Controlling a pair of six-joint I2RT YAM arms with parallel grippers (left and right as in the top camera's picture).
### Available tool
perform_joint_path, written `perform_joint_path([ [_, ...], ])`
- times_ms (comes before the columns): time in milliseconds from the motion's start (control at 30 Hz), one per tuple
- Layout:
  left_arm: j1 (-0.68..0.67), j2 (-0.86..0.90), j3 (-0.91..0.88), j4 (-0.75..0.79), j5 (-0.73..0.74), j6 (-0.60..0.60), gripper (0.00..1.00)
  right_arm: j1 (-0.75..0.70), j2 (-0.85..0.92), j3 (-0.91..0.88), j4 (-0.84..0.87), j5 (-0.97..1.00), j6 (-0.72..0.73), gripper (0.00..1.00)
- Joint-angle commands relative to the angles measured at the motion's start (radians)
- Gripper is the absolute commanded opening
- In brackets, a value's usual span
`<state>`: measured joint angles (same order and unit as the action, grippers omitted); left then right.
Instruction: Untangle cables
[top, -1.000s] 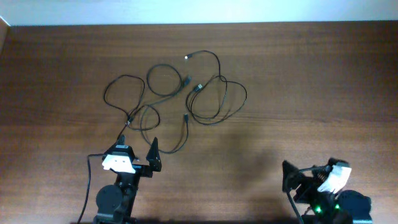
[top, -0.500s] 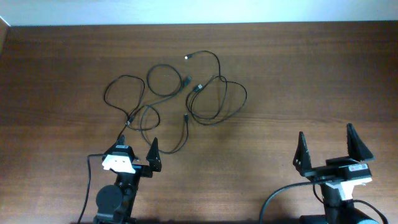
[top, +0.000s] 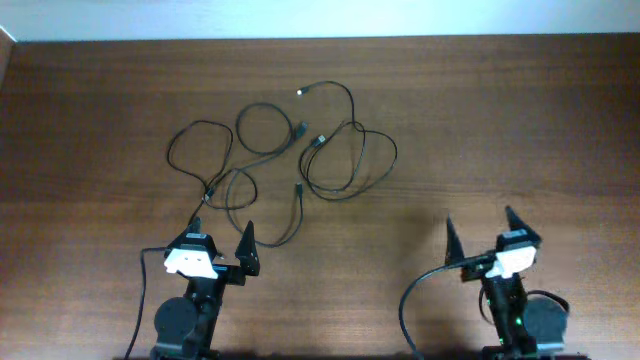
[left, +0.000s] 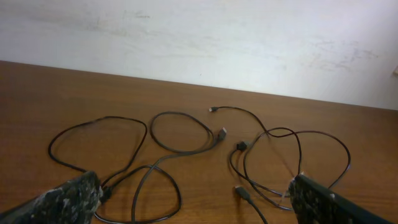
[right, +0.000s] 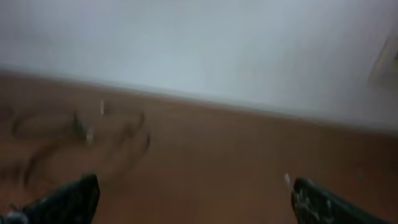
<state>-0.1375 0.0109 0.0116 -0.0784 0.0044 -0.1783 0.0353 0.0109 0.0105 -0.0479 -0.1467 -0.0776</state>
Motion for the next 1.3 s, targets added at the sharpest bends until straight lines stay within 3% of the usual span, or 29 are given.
perform_joint_path([
  [0, 0.006, -0.006, -0.002, -0.006, 0.015, 0.016, 0.99, 0.010, -0.008, -0.005, -0.019, 0.009, 0.006, 0.98],
  [400, 0.006, -0.006, -0.002, -0.006, 0.015, 0.016, 0.99, 0.007, -0.008, -0.005, -0.020, 0.009, 0.006, 0.98],
  [533, 0.006, -0.006, -0.002, -0.005, 0.015, 0.016, 0.99, -0.057, -0.008, -0.005, -0.020, 0.009, 0.006, 0.98],
  [1267, 0.006, -0.006, -0.002, -0.006, 0.015, 0.016, 0.99, 0.004, -0.008, -0.005, -0.027, 0.080, -0.023, 0.98],
])
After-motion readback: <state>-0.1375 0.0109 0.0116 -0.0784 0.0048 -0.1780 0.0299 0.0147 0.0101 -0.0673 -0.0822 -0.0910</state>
